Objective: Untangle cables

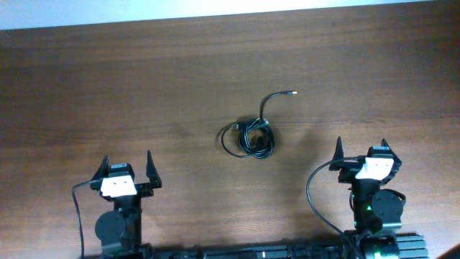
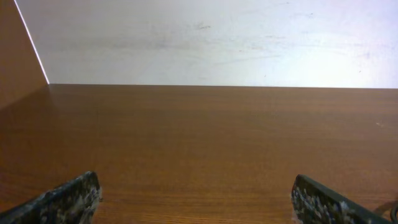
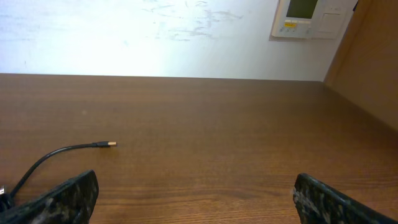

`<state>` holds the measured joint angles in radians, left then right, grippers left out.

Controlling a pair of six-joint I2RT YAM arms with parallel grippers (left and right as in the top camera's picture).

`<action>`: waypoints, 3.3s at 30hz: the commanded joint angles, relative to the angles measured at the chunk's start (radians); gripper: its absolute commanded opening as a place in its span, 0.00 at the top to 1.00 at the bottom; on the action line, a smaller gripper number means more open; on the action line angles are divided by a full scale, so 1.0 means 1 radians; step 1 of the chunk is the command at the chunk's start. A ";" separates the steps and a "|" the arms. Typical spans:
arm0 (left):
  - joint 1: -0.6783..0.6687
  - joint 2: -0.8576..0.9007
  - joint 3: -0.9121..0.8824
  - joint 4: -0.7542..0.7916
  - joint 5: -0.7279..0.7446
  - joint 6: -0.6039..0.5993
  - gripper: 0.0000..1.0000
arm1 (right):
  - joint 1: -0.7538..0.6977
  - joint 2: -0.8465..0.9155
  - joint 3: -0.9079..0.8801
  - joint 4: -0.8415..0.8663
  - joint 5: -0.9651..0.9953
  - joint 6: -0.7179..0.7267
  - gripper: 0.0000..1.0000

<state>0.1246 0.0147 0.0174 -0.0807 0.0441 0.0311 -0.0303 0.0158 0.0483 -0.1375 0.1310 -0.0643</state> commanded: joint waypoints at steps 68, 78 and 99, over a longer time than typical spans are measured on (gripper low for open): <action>-0.732 1.619 1.070 -0.402 -0.003 -0.522 0.29 | 0.004 -0.009 -0.013 0.003 0.005 -0.007 0.01; -0.788 1.839 1.074 -0.262 -0.077 -0.624 0.87 | 0.004 -0.009 -0.013 0.003 0.005 -0.007 0.01; -0.544 1.808 1.227 -0.666 -0.303 -0.664 0.31 | 0.004 -0.009 -0.013 0.003 0.005 -0.007 0.01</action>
<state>-0.4606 1.7966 1.2411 -0.7513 -0.2150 -0.5938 -0.0303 0.0147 0.0463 -0.1341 0.1310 -0.0647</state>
